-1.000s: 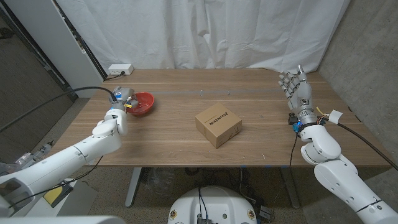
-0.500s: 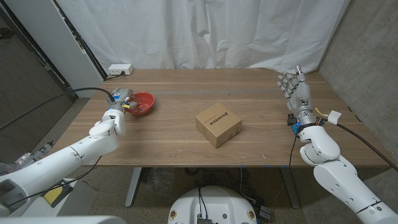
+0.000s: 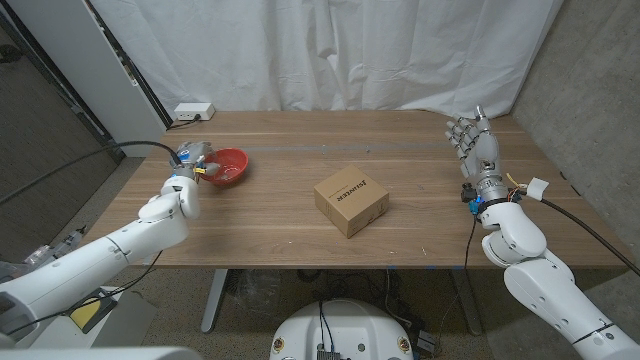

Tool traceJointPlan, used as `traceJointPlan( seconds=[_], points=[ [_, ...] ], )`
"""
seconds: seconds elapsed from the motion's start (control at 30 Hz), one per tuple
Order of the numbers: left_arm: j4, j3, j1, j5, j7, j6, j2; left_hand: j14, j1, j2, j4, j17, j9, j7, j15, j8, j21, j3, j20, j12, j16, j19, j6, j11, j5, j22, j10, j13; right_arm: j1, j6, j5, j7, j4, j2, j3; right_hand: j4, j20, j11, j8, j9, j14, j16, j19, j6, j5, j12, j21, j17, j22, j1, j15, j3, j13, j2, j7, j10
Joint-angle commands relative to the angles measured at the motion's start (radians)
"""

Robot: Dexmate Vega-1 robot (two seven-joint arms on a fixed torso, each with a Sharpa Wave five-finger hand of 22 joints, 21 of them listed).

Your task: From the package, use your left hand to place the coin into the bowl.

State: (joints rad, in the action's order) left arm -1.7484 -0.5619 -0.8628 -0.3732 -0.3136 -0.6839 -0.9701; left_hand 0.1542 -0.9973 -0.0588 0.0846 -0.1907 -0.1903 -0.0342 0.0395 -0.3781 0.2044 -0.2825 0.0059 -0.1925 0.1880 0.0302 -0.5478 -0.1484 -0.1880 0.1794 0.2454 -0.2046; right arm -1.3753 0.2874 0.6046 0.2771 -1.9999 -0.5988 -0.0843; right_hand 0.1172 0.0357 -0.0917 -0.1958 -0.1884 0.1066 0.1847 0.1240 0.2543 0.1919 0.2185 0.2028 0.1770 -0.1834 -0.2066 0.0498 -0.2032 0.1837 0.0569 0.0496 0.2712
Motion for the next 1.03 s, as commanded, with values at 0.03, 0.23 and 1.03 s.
traceJointPlan(
  seconds=[0.03,0.23,1.03],
  points=[
    [-0.086,0.088,-0.051,0.092,-0.004,-0.002,-0.028,-0.010,0.026,0.001,-0.016,-0.004,-0.003,0.001,0.050,0.015,-0.003,0.005,0.011,-0.004,0.002,0.004,0.022,0.010,-0.007,0.003,-0.015,-0.002,-0.003,0.012,0.002,-0.008,0.009,0.002,0.000,0.005,0.014,-0.003,-0.001,-0.003,0.006,-0.001,0.011,0.006,-0.003,0.000,0.002,0.002,-0.002,-0.015,0.000,-0.005,0.004,0.000,0.002,0.009],
    [-0.138,0.108,-0.067,0.099,-0.014,-0.009,-0.050,-0.011,0.044,0.001,-0.026,-0.005,-0.003,-0.006,0.047,0.025,-0.003,0.012,0.011,-0.007,0.004,0.006,0.034,0.016,-0.007,0.003,-0.016,-0.002,0.003,0.020,0.015,-0.022,0.018,0.004,-0.001,0.005,0.014,-0.003,-0.001,-0.003,0.008,0.000,0.011,0.006,-0.004,0.000,0.002,0.003,-0.002,-0.016,0.002,-0.005,0.004,0.000,0.002,0.009],
    [-0.213,0.143,-0.082,0.092,-0.017,-0.001,-0.096,-0.008,0.077,-0.004,-0.045,-0.005,-0.004,-0.004,0.039,0.035,-0.002,0.022,0.017,-0.013,0.007,0.005,0.020,0.025,-0.009,0.004,-0.013,0.000,-0.030,0.023,-0.013,-0.008,-0.022,0.003,-0.010,0.005,0.012,-0.002,-0.001,-0.003,0.008,0.000,0.011,0.007,-0.005,-0.001,0.001,0.003,-0.002,-0.017,0.002,-0.004,0.004,0.001,0.002,0.008]
  ],
)
